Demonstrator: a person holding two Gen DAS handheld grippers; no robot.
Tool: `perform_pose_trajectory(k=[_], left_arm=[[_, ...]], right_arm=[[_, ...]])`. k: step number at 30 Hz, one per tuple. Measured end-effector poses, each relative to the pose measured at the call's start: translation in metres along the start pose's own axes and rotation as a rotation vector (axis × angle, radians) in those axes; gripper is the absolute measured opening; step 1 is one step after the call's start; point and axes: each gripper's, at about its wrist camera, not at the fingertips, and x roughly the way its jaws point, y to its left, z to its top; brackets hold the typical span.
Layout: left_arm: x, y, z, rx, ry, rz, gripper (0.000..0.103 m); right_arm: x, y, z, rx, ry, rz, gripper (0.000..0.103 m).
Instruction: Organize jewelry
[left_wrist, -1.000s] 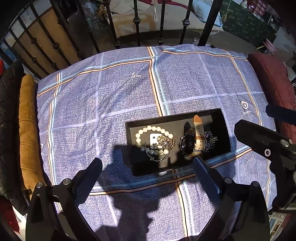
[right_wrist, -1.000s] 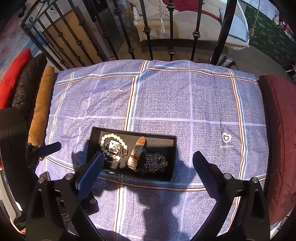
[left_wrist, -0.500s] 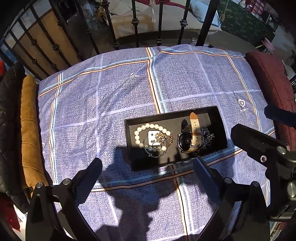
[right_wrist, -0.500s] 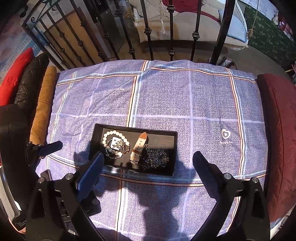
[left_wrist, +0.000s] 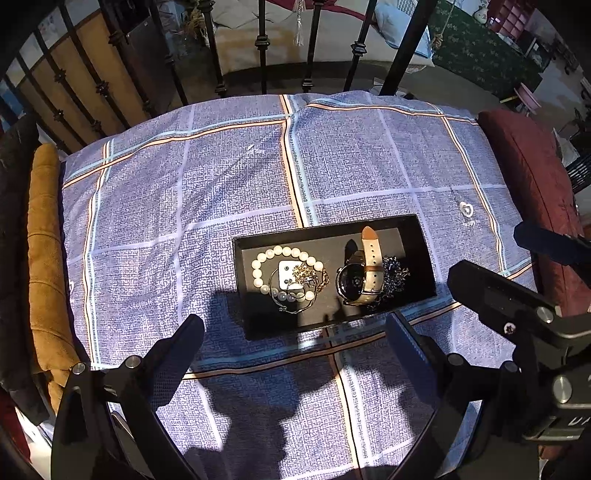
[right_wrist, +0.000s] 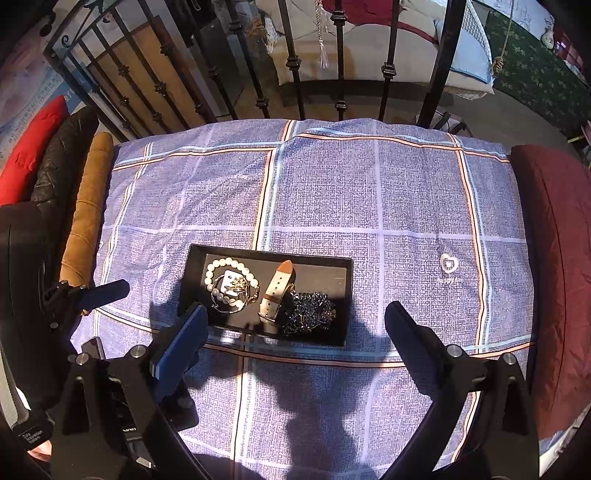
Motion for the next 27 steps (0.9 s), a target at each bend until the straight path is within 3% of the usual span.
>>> perform_pose_trajectory(k=[10,27], left_arm=[[0.012,-0.002,0.0,0.026,0.039,0.041,0.096],[0.037,0.0,0.005,0.036,0.095,0.05,0.096]], right_arm=[[0.009,-0.002,-0.003,0.009,0.021,0.003,0.095],[0.037,-0.007,0.003,0.022,0.076,0.016,0.095]])
